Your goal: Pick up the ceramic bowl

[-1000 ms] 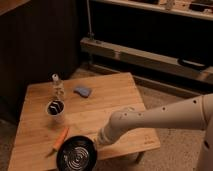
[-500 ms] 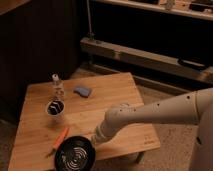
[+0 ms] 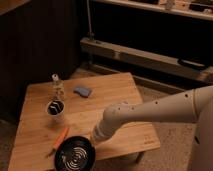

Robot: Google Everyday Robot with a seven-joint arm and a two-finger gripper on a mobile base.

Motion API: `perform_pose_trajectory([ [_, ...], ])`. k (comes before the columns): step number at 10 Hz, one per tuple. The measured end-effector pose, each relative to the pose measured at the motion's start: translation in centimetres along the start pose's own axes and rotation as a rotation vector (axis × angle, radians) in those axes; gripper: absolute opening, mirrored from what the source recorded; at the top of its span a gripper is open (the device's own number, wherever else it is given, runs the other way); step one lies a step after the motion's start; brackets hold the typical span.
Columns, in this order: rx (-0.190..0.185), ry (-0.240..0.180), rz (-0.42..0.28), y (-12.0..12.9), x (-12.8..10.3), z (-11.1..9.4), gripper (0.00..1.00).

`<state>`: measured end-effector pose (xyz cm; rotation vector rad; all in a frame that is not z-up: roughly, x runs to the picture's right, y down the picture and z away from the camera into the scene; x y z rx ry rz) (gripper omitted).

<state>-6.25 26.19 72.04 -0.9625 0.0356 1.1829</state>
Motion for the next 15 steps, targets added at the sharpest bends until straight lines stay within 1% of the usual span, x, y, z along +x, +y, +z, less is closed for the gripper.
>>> perform_pose_trajectory([
  [5,0.006,-0.014,-0.001,0.1,0.2,-0.2,0.8],
  [10,-0.014,-0.019,-0.015,1.3,-0.2,0.3,0.8],
  [11,-0.02,-0.018,-0.018,1.6,-0.3,0.5,0.77],
  [12,-0.025,-0.015,-0.023,1.9,-0.4,0.7,0.68],
  [13,-0.033,-0.01,-0.027,2.3,-0.5,1.0,0.57],
  [14,-0.037,-0.005,-0.031,2.6,-0.5,1.3,0.54],
  [15,-0.043,0.001,-0.037,3.0,-0.5,1.7,0.54],
])
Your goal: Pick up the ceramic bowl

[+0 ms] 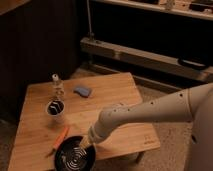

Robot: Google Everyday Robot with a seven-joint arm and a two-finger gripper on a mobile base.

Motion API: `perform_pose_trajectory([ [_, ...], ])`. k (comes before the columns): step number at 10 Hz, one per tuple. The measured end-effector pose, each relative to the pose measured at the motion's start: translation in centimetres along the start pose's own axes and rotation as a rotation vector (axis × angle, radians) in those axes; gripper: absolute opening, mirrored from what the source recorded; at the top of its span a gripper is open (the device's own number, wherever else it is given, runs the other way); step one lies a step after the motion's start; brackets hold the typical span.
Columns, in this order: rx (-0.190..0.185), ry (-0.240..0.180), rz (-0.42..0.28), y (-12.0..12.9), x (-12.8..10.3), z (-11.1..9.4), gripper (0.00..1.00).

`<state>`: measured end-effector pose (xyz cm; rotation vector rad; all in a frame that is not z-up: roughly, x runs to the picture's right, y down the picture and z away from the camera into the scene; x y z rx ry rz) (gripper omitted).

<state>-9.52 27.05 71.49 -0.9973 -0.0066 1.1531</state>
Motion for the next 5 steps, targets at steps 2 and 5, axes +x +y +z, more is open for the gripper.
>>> perform_pose_trajectory([
  [2,-0.007,0.007,-0.006,0.39,0.03,0.49,0.54],
  [5,-0.008,0.024,-0.016,0.83,0.12,1.27,0.54],
])
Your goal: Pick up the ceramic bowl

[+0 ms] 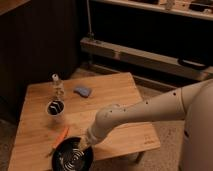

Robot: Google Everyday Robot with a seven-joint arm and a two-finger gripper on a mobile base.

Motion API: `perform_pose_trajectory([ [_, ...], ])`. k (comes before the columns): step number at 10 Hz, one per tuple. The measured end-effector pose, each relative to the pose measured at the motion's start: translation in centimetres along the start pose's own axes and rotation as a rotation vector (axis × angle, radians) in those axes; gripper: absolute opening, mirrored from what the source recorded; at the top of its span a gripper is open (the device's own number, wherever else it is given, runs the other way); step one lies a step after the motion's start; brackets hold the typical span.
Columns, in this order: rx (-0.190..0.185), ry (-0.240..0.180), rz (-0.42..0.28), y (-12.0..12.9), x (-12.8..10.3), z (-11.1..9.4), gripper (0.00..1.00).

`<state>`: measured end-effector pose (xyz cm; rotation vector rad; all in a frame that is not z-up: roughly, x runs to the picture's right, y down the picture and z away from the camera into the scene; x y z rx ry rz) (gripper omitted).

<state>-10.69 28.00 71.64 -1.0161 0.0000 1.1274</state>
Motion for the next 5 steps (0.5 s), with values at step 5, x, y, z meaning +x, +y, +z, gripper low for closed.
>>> perform_pose_trajectory([
  [5,0.009,0.03,-0.021,0.47,-0.31,1.2,0.54],
])
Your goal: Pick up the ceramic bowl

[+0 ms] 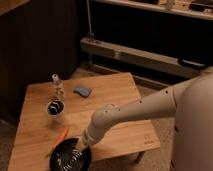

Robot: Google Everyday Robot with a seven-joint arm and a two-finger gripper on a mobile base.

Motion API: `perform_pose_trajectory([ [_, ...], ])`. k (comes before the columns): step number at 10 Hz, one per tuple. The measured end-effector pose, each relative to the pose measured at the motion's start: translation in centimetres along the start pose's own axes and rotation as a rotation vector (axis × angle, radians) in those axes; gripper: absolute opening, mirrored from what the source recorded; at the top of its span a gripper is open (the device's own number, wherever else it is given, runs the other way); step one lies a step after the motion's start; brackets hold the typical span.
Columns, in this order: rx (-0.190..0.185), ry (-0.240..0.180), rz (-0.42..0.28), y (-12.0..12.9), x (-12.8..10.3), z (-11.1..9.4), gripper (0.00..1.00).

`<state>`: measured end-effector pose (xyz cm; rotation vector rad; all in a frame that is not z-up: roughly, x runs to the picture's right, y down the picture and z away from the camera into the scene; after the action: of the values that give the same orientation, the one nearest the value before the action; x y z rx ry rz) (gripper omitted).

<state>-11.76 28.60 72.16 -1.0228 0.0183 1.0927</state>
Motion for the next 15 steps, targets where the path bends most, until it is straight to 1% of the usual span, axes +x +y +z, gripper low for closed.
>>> perform_pose_trajectory([
  [4,0.011,0.025,-0.007,0.0,0.0,1.0,0.54],
  [7,0.007,0.032,0.0,-0.1,-0.1,1.6,0.52],
  [10,0.01,0.037,0.013,-0.4,0.1,2.0,0.28],
  [11,0.013,0.04,0.018,-0.5,0.2,2.2,0.16],
  [12,0.015,0.041,0.027,-0.7,0.2,2.3,0.06],
  [13,0.016,0.041,0.03,-0.8,0.2,2.3,0.01],
  [15,0.016,0.047,0.04,-0.9,0.1,2.4,0.0],
])
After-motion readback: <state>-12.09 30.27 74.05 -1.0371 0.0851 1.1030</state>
